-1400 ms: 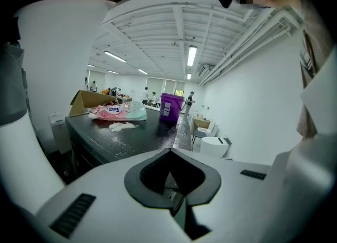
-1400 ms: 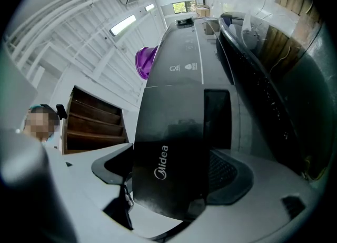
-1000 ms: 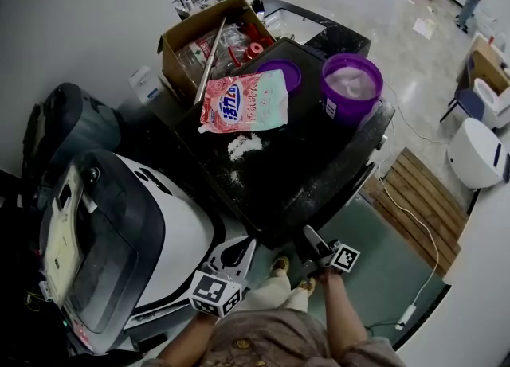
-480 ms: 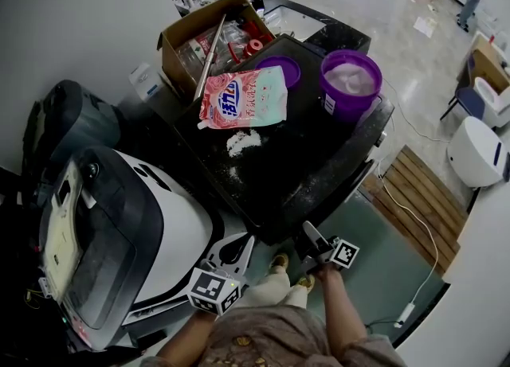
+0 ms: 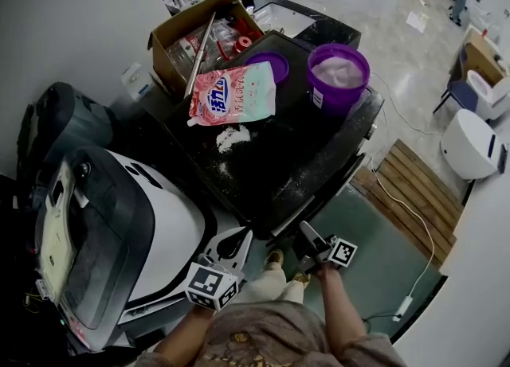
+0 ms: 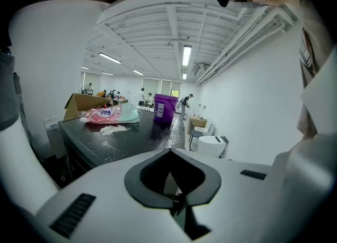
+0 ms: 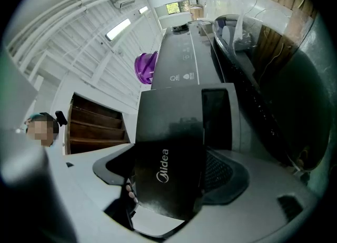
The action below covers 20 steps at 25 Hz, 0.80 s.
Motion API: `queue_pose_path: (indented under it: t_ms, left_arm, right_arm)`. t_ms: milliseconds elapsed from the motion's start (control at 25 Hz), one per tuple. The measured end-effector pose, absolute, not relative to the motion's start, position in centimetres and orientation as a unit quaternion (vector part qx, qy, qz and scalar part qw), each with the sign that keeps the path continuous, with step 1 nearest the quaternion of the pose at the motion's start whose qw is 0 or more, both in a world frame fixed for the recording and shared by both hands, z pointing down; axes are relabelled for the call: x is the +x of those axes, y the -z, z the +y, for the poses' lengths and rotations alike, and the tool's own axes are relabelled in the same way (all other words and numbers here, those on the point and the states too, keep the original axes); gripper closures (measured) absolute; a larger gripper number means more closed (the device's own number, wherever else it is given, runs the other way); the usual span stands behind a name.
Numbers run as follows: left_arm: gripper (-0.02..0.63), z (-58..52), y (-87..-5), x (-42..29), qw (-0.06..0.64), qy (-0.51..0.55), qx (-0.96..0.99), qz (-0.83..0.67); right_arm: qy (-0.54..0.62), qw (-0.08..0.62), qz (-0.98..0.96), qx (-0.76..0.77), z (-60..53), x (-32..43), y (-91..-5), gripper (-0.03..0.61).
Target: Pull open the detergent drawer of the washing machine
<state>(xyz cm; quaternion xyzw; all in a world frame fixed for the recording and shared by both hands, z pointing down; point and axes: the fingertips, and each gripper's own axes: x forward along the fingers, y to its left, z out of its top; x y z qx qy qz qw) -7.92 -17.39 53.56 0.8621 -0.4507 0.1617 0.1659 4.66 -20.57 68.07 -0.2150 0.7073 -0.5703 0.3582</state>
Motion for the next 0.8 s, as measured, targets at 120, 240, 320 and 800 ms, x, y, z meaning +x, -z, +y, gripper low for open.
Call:
queue_pose_path:
  t_ms: [120,240,320,800]
  left_arm:
    - [0.594,-17.4,-53.6,-7.1,0.163,-0.163,0.868,-0.441]
    - [0.594,-17.4,-53.7,-6.1,0.161,-0.160,0.873,-0.431]
    - [0.594,-17.4,-53.7,-5.4,0.161,-0.160,0.877,-0.424]
    - [0.594,-17.0,-53.7,-1.9,0.174,-0.155,0.890,-0.392]
  right_arm:
    - [0.568,0.360,0.707,-0.216,-19.9,5.2,-67.9,0.186]
    - [0.568,0.358,0.708,-0.219,-19.1,6.0,-67.9,0.187]
    - [0.569,0.357,0.707,-0.220,-18.7,6.5,-67.9,0.187]
    - [0.572,0.364,0.700,-0.226,-16.2,9.2,-68.2,0.192]
